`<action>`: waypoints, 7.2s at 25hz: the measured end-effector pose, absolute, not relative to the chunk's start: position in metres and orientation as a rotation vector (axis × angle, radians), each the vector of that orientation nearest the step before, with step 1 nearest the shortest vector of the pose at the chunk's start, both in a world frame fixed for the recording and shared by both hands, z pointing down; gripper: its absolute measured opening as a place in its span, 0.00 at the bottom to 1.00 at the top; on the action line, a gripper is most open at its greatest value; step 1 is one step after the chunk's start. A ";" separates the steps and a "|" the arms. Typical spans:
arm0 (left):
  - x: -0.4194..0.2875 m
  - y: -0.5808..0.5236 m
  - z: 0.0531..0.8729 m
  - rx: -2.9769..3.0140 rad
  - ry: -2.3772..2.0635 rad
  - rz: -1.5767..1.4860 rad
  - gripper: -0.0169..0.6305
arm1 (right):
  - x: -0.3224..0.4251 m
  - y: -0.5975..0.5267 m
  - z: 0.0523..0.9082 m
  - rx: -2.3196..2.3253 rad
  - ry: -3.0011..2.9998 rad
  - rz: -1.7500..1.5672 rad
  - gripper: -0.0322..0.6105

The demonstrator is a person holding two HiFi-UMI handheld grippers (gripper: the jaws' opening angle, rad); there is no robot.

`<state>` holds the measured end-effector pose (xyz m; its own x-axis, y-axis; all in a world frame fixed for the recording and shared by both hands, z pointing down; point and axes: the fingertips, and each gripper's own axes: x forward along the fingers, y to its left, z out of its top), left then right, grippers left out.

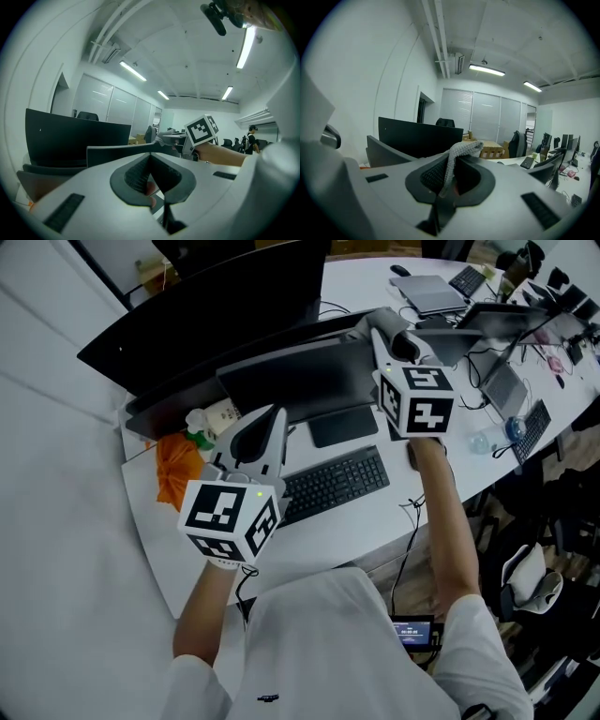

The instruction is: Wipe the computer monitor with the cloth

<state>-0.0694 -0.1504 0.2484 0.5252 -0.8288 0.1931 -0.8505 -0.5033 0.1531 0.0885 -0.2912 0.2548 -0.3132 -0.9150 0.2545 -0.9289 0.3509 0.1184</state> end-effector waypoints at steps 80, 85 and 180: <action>0.076 -0.191 0.306 2.540 -1.260 0.354 0.05 | 0.359 -0.341 0.356 1.707 -2.255 0.270 0.09; 0.079 -0.189 0.318 2.528 -1.238 0.354 0.05 | 0.356 -0.336 0.394 1.695 -2.276 0.356 0.09; -0.039 -0.096 0.422 2.173 -1.380 0.374 0.05 | 0.079 -0.274 0.611 1.207 -2.503 0.528 0.09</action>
<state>-0.0390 -0.0955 0.4224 0.4385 -0.7494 0.4962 -0.8974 -0.3346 0.2876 0.0794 -0.2737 0.6112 -0.5959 -0.6793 0.4283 -0.7944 0.5766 -0.1907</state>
